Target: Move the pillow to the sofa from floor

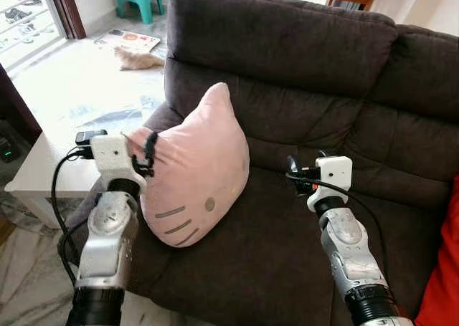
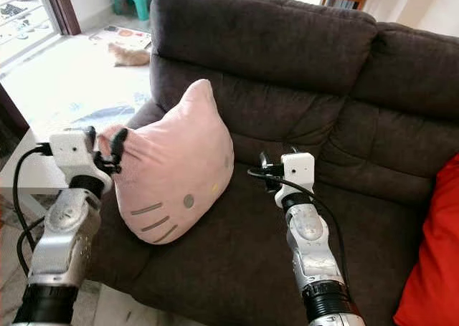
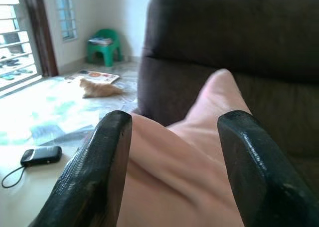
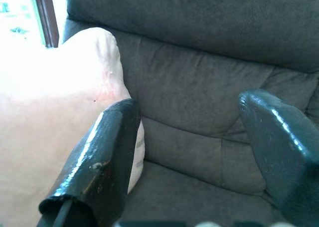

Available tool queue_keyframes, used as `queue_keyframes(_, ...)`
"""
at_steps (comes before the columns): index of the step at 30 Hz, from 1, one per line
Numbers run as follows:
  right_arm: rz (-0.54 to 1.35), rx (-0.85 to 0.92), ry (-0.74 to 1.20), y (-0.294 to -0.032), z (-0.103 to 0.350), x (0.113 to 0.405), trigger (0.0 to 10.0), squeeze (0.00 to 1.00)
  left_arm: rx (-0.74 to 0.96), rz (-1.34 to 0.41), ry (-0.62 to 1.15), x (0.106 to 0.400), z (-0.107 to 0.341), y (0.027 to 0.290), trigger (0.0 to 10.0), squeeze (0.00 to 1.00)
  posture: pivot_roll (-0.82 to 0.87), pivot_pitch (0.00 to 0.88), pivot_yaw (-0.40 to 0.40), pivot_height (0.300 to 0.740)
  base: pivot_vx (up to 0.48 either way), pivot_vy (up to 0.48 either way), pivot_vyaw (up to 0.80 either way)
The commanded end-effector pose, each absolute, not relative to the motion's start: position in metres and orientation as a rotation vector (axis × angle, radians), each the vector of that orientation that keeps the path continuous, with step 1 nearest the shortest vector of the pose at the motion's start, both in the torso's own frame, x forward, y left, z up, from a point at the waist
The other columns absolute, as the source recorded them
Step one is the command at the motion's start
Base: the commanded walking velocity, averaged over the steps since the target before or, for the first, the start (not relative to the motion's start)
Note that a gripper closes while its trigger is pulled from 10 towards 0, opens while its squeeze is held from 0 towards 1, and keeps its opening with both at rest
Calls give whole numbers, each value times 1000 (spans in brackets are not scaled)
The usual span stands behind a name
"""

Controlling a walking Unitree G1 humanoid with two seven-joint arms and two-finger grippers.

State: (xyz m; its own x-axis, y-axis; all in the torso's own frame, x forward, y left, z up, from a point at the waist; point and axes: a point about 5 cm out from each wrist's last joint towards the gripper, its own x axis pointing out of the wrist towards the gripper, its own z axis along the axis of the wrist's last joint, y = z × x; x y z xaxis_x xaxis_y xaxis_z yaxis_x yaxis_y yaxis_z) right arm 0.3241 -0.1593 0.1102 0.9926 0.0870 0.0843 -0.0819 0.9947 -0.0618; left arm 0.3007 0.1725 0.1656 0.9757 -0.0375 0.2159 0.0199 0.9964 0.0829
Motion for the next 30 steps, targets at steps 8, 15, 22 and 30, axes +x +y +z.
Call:
queue_keyframes(8, 30, -17, -161, -175, 108, 301, 10000, 0, 247, 170, -134, 271, 136, 193, 10000, 0, 10, 57, -85, 740, 0, 0, 0)
queue_keyframes(15, 6, -27, -111, -188, 89, 282, 10000, 0, 303, 188, -103, 259, 120, 200, 10000, 0, 13, 34, -75, 740, 0, 0, 0)
queue_keyframes(22, 1, -4, -146, -186, 95, 285, 10000, 0, 260, 176, -136, 266, 123, 195, 10000, 0, 11, 6, -64, 740, 0, 0, 0)
queue_keyframes(30, -5, 13, -158, -180, 96, 289, 10000, 0, 260, 141, -160, 269, 125, 192, 10000, 0, 13, 0, -55, 740, 0, 0, 0)
